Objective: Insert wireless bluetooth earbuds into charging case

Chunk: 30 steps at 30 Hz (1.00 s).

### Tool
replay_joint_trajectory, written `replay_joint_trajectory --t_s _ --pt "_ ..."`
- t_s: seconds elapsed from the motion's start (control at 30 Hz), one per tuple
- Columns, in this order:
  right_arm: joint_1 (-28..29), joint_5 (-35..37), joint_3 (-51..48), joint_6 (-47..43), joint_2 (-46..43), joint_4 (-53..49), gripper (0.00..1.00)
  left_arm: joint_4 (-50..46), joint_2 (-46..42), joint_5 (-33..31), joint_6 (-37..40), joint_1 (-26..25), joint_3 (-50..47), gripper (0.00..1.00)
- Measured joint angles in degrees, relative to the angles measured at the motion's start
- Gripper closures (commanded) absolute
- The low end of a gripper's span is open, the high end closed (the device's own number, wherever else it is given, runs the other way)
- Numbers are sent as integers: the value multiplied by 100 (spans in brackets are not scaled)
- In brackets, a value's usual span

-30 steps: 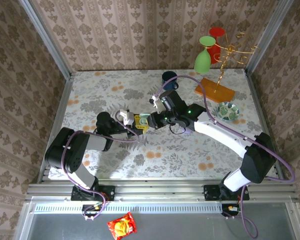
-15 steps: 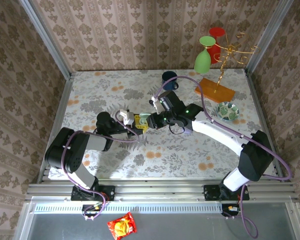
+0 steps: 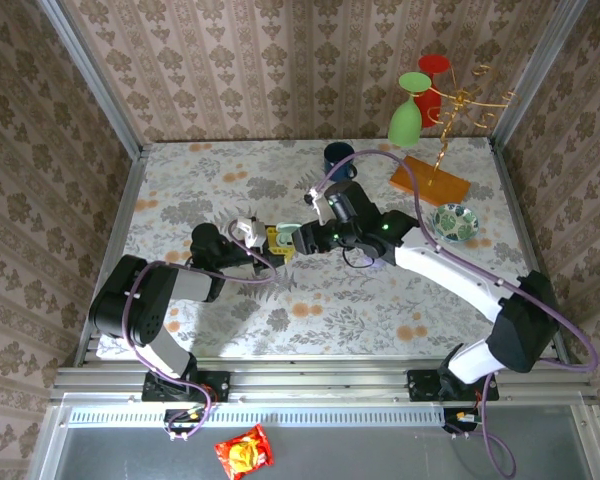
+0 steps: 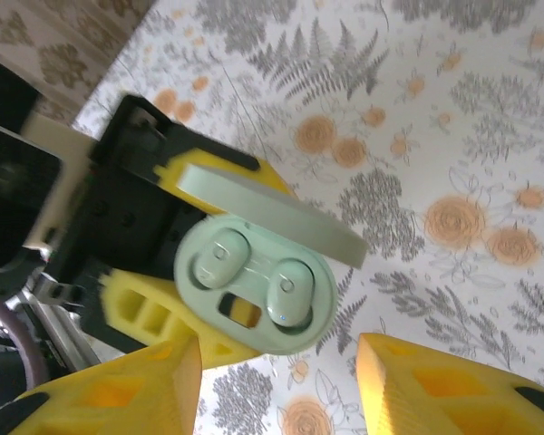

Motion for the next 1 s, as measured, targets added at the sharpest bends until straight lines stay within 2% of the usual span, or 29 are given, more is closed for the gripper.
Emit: replay_joint_trajectory --t_s 0.27,0.53,0.7,0.87,1.0 --pt "-118 -28 520 210 470 214 47 0 0 -2 0 2 0 63" --pt "-153 -424 1051 136 1108 136 46 -26 -9 -52 0 37 -7 64" --pt "-140 -765 955 11 1078 -4 47 0 -20 -221 -22 118 -7 64" --pt "-160 -782 546 -4 688 -31 46 4 -20 -348 -24 151 -9 64" --pt "-295 -815 181 411 201 166 37 -2 -28 -566 -68 151 -9 64"
